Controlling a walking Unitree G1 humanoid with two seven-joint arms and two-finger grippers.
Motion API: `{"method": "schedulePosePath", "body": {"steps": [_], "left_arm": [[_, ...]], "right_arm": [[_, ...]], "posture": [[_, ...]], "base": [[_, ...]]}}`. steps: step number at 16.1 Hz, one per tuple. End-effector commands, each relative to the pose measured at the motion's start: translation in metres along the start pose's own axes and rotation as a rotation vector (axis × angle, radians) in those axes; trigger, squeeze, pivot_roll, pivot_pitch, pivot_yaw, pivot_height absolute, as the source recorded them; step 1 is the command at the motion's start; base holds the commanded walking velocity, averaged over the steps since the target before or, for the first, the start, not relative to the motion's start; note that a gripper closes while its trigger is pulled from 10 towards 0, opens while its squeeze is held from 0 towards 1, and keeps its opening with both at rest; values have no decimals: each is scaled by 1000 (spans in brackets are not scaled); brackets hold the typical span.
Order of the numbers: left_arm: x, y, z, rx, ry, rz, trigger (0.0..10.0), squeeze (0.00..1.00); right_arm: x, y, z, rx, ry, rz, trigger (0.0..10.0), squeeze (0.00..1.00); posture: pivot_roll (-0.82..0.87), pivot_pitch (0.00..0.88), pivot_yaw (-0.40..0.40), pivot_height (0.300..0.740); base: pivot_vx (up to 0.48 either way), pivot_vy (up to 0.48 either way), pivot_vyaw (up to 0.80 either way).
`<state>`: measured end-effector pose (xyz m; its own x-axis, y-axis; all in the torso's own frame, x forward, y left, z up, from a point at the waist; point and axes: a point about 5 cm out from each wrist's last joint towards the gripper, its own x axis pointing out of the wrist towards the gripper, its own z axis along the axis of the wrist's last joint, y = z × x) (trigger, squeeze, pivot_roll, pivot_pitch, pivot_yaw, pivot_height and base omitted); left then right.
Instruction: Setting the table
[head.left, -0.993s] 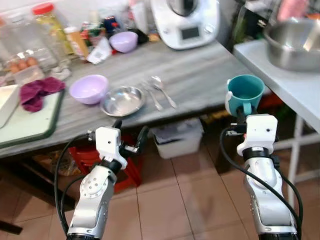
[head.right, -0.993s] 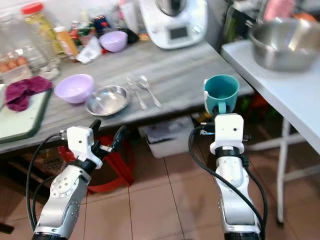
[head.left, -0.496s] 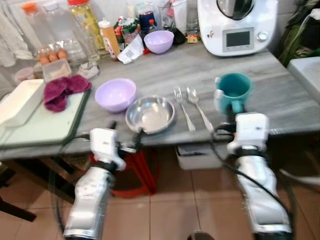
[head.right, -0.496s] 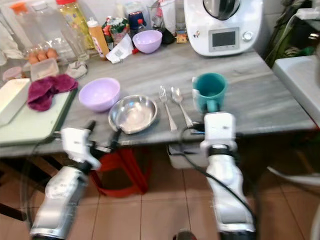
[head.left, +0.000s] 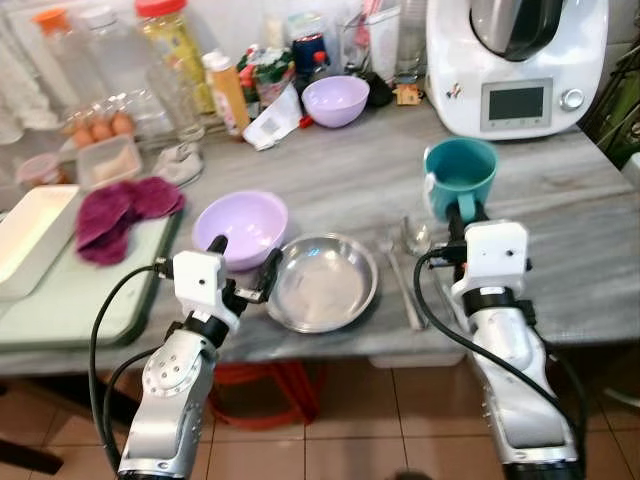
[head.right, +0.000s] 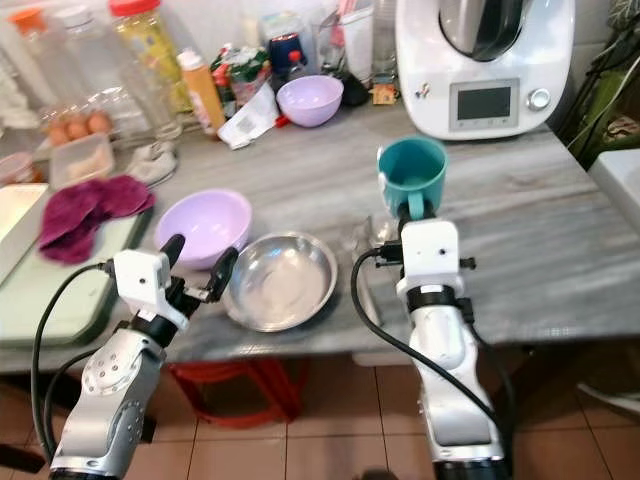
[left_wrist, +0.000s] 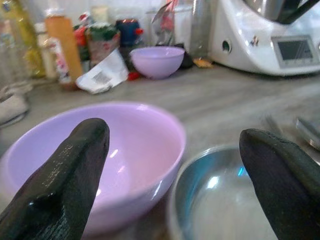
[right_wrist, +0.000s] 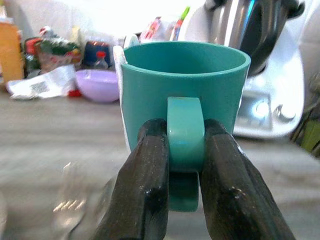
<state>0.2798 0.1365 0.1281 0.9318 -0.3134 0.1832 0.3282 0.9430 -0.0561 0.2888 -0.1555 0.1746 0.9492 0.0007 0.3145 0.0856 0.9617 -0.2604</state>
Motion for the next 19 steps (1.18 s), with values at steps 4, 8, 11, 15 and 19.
{"method": "schedulePosePath", "body": {"steps": [4,8,11,15,19], "left_arm": [[-4,2,8,14,-18,15,10000,0],[-17,12,23,94,-65,63,10000,0],[-31,13,19,130,-38,32,10000,0],[-44,13,10,150,15,-6,10000,0],[-49,22,2,152,53,-24,10000,0]], "right_arm": [[3,-2,13,-34,-70,17,10000,0],[1,1,15,-56,-82,51,10000,0],[2,6,16,-44,-87,112,10000,0],[12,18,21,49,-92,224,10000,0],[21,28,25,111,-93,307,10000,0]], "posture": [[-125,113,97,740],[-127,121,91,740],[-121,123,83,740],[-113,124,74,740],[-110,123,74,740]], "base": [[68,0,0],[0,0,0],[0,0,0],[0,0,0],[0,0,0]]}}
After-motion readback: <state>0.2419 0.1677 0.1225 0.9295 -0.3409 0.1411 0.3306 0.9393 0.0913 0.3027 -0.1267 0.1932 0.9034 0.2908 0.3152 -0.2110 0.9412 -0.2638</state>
